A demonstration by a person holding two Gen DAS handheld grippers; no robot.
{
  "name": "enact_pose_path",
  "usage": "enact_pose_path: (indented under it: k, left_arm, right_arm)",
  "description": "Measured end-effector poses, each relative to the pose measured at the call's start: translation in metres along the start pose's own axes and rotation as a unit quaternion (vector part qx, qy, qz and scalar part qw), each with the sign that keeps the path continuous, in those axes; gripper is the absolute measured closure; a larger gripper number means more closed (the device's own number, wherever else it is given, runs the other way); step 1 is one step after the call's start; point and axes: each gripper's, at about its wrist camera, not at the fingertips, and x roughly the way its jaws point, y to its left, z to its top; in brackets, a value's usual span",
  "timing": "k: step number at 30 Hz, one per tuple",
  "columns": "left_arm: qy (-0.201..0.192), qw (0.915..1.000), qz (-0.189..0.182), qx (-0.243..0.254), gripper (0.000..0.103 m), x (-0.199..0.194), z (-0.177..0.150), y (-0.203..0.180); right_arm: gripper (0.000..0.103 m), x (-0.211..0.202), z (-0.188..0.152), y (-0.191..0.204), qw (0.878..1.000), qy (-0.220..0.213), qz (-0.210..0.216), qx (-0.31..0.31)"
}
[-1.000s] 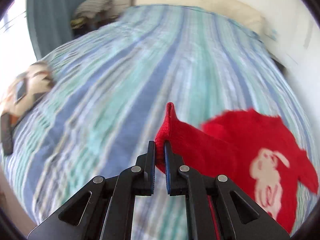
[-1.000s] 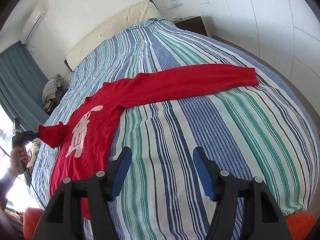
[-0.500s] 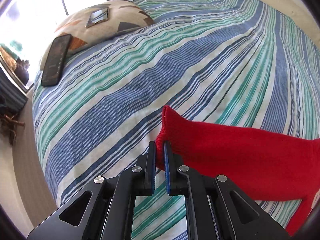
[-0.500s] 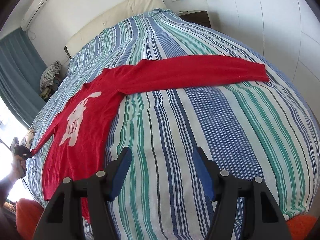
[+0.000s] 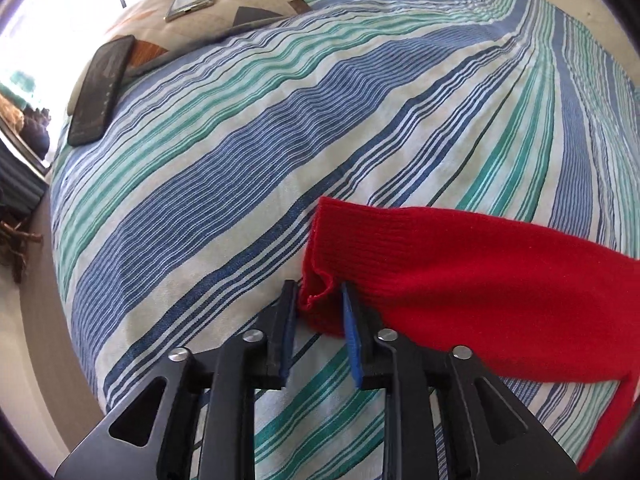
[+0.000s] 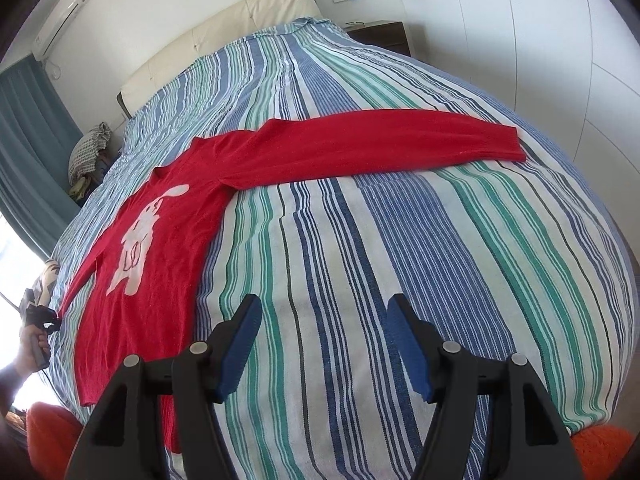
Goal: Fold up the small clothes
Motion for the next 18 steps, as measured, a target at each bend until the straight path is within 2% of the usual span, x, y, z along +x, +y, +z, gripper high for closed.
enact_pose_path:
  k: [1, 2, 4, 6, 8, 10, 12, 15, 17, 18]
  left_arm:
    - [0.0, 1.0, -0.005, -0.004, 0.045, -0.005, -0.003, 0.006]
    - [-0.002, 1.0, -0.004, -0.007, 0.033, -0.011, -0.006, 0.011]
    - [-0.009, 0.9998, -0.006, -0.015, 0.032, -0.027, -0.018, 0.021]
    - [-0.013, 0.9993, -0.031, -0.014, 0.032, -0.05, -0.037, 0.023]
    - [-0.027, 0.997, -0.071, 0.015, 0.032, -0.08, -0.066, 0.014]
    - [-0.045, 0.9906, -0.111, 0.067, 0.032, -0.111, -0.101, -0.006]
    - [-0.056, 0.9785, -0.153, 0.127, 0.032, -0.137, -0.14, -0.035]
    - [-0.053, 0.9515, -0.209, 0.219, 0.032, -0.161, -0.197, -0.087]
    - [-0.046, 0.932, -0.224, 0.281, 0.032, -0.168, -0.232, -0.121]
    - [-0.047, 0.9234, -0.22, 0.311, 0.032, -0.168, -0.251, -0.135]
  right_arm:
    - [0.027, -0.002, 0.0, -0.002, 1.0, -0.004, -0.003, 0.006]
    - [0.024, -0.004, 0.001, -0.005, 1.0, -0.01, -0.005, 0.012]
    - [0.024, -0.009, 0.002, -0.009, 0.999, -0.02, -0.01, 0.023]
    - [0.024, -0.015, 0.002, -0.008, 0.999, -0.026, -0.013, 0.021]
    - [0.023, -0.018, 0.001, 0.003, 1.0, -0.024, -0.01, -0.006]
    - [0.023, -0.02, -0.003, 0.026, 0.999, -0.013, 0.006, -0.051]
    - [0.023, -0.017, -0.011, 0.052, 0.996, 0.007, 0.036, -0.083]
    - [0.024, -0.006, -0.025, 0.097, 0.988, 0.043, 0.089, -0.122]
    - [0.024, 0.0, -0.034, 0.13, 0.979, 0.049, 0.101, -0.17]
    - [0.024, 0.004, -0.04, 0.145, 0.974, 0.055, 0.104, -0.194]
